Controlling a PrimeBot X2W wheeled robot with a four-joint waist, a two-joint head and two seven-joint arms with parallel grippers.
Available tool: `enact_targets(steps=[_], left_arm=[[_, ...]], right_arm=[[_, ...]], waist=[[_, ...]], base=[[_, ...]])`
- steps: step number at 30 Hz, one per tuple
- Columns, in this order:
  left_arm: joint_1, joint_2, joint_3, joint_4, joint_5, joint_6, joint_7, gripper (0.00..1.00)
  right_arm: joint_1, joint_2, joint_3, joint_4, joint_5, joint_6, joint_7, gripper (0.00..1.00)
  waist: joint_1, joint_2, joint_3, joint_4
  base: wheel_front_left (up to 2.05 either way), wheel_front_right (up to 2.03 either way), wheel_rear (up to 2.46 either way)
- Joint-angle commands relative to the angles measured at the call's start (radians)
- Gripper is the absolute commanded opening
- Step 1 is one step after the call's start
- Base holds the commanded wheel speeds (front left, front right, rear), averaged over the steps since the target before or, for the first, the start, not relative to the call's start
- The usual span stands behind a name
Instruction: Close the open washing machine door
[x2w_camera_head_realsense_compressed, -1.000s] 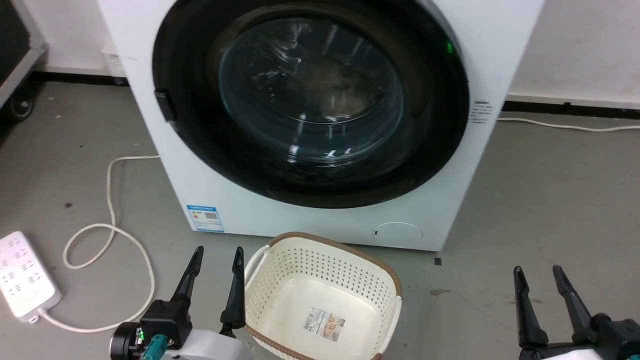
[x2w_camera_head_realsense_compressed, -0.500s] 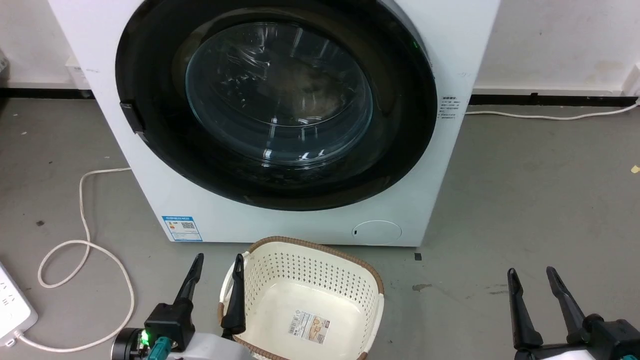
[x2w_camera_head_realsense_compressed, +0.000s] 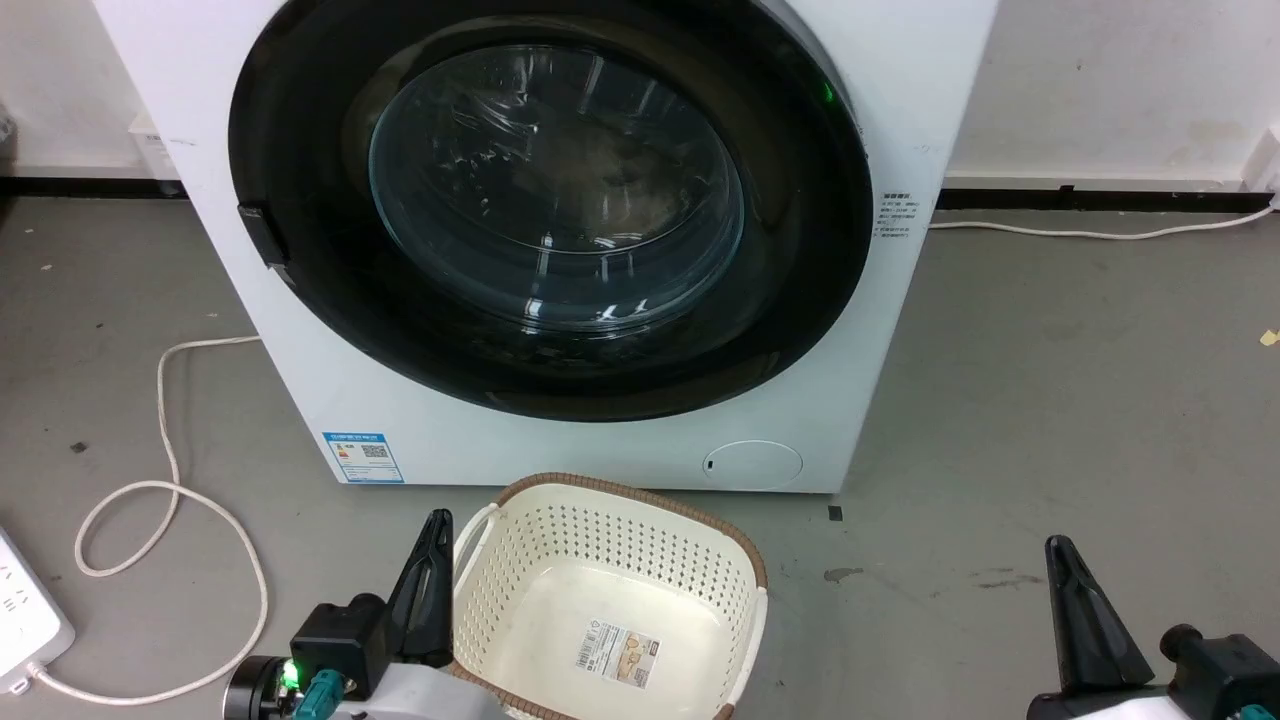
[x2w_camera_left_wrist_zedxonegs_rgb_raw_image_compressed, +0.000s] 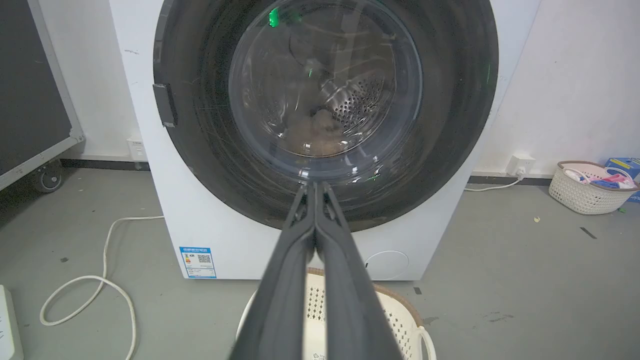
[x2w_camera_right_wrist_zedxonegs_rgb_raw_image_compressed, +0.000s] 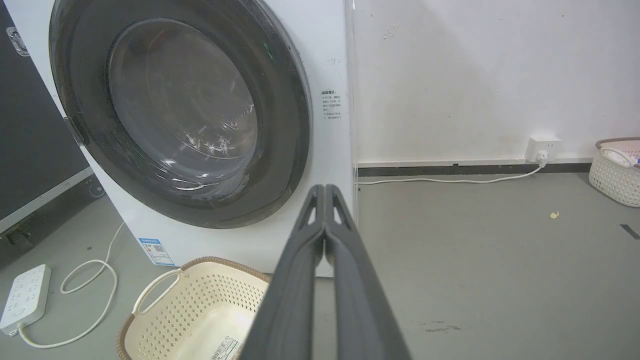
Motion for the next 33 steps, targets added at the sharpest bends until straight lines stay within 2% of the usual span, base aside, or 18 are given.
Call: enact_targets(steps=[1, 33], left_arm=[[0.0, 0.0, 0.005, -0.007, 0.009, 0.001, 0.006, 0.0], [0.001, 0.0, 0.033, -0.041, 0.046, 0.004, 0.072, 0.0]], right_arm=[[-0.007, 0.001, 0.002, -0.004, -0.012, 0.0, 0.005, 0.0], [-0.033, 0.002, 0.016, -0.018, -0.052, 0.0, 0.07, 0.0]], waist=[[0.0, 0.0, 0.0, 0.001], [-0.0001, 0.0, 0.002, 0.013]], base=[[0.0, 0.0, 0.0], [0.0, 0.0, 0.0]])
